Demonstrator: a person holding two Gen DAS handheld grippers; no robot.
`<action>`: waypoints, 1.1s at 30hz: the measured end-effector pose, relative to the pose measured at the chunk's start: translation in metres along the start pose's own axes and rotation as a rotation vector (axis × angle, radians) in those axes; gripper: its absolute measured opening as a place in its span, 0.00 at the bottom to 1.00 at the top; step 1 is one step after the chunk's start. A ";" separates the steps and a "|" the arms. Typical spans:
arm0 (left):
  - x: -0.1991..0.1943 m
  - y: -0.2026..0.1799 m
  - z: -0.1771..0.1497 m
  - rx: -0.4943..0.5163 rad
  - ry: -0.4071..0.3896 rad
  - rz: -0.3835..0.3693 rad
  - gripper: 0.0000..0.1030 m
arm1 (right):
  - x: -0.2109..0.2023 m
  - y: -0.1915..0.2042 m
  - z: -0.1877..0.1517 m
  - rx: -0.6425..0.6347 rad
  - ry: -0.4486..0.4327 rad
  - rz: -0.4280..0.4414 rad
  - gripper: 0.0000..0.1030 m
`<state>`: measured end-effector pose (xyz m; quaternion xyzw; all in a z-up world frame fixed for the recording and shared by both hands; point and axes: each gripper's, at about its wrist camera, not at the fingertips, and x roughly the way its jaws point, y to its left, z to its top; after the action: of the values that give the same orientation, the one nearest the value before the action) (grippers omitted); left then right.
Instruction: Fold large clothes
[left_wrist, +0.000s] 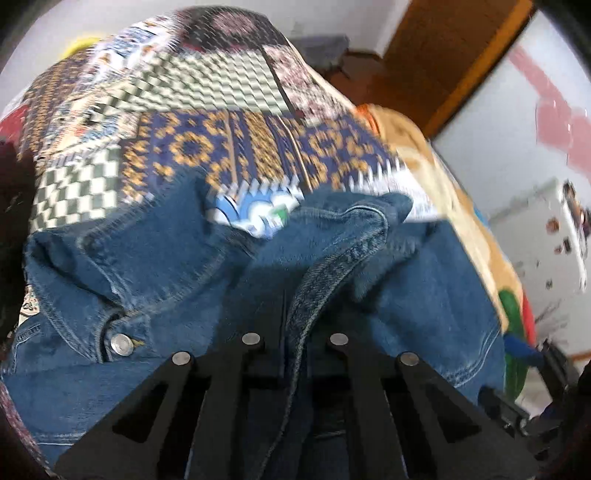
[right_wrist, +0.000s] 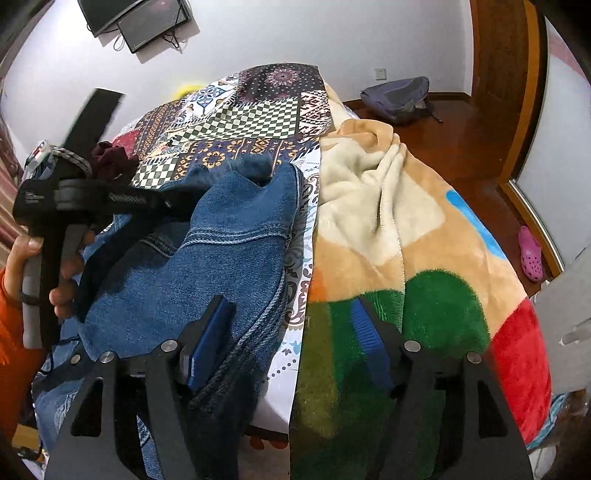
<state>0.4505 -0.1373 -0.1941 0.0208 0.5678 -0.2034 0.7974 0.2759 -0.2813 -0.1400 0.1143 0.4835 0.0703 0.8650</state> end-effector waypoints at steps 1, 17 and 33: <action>-0.006 0.003 0.000 -0.007 -0.028 0.011 0.06 | 0.000 0.000 0.000 0.002 0.004 0.001 0.63; -0.183 0.117 -0.115 -0.128 -0.392 0.253 0.08 | -0.006 0.056 0.035 -0.119 -0.030 -0.038 0.64; -0.114 0.220 -0.254 -0.585 -0.249 0.048 0.66 | 0.013 0.060 0.008 -0.106 0.063 -0.078 0.69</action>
<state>0.2680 0.1657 -0.2230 -0.2209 0.4997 -0.0135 0.8374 0.2892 -0.2216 -0.1308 0.0473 0.5100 0.0657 0.8564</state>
